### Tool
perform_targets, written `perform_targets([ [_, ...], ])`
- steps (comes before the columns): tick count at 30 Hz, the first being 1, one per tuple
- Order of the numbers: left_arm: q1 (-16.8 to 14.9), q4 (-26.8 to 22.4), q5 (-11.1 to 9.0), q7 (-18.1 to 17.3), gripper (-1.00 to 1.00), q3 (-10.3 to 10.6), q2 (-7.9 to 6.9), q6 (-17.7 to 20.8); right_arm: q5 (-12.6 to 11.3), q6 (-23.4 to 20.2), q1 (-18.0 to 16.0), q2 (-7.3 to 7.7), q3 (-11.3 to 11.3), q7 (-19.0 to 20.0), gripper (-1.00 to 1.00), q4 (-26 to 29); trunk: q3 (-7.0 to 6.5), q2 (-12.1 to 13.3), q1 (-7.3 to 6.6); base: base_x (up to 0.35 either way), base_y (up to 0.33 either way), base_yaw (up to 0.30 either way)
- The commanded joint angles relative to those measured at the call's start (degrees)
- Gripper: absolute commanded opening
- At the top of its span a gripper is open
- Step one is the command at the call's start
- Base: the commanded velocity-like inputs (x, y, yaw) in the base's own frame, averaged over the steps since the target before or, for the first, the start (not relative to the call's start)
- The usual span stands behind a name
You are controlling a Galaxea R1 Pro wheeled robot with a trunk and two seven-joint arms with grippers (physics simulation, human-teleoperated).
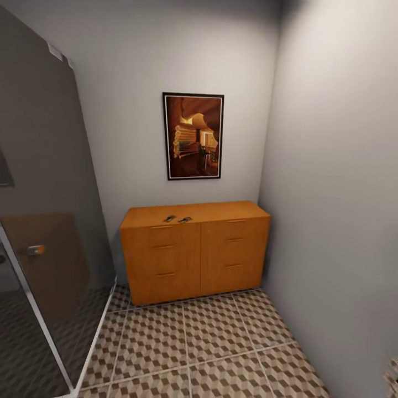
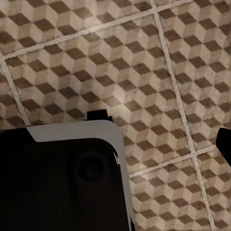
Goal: Take the four mousetraps from the cabinet in the bathroom and place them on the bathroom floor. Make sure all four end up on the same floor surface, and ensure that at least two of them are either under or directly next to the same bathroom sink.
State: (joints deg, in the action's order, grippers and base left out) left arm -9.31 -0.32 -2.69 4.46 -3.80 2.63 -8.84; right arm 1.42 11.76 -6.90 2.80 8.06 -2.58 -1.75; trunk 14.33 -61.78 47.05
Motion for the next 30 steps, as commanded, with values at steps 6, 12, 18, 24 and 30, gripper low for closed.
perform_targets([
  [6, -0.04, 0.06, -0.29, 0.0, 1.0, -0.33, 0.01, -0.22, 0.16, 0.37, -0.11, 0.01, 0.37, -0.06, 1.0, -0.19, 0.07, -0.04, 0.03, 0.305, 0.0, 0.0],
  [12, -0.03, 0.06, -0.33, 0.01, 1.0, -0.33, 0.01, -0.22, 0.16, 0.37, -0.06, 0.01, 0.38, -0.06, 1.0, -0.19, 0.07, -0.04, 0.03, 0.305, 0.0, 0.0],
  [18, -0.03, 0.06, -0.34, 0.02, 1.0, -0.33, 0.01, -0.28, 0.16, 0.37, -0.07, 0.01, 0.38, -0.06, 1.0, -0.19, 0.07, -0.04, 0.03, 0.296, 0.0, 0.003],
  [24, -0.02, 0.06, -0.33, 0.02, 1.0, -0.33, 0.01, -0.3, 0.16, 0.43, -0.07, 0.03, 0.39, -0.06, 1.0, -0.19, 0.07, -0.04, 0.03, 0.238, 0.0, 0.124],
  [30, -0.02, 0.06, -0.37, 0.02, 1.0, -0.33, 0.01, -0.3, 0.16, 0.45, -0.06, 0.08, 0.38, -0.06, 1.0, -0.15, 0.07, -0.04, 0.03, 0.103, 0.0, 0.227],
])
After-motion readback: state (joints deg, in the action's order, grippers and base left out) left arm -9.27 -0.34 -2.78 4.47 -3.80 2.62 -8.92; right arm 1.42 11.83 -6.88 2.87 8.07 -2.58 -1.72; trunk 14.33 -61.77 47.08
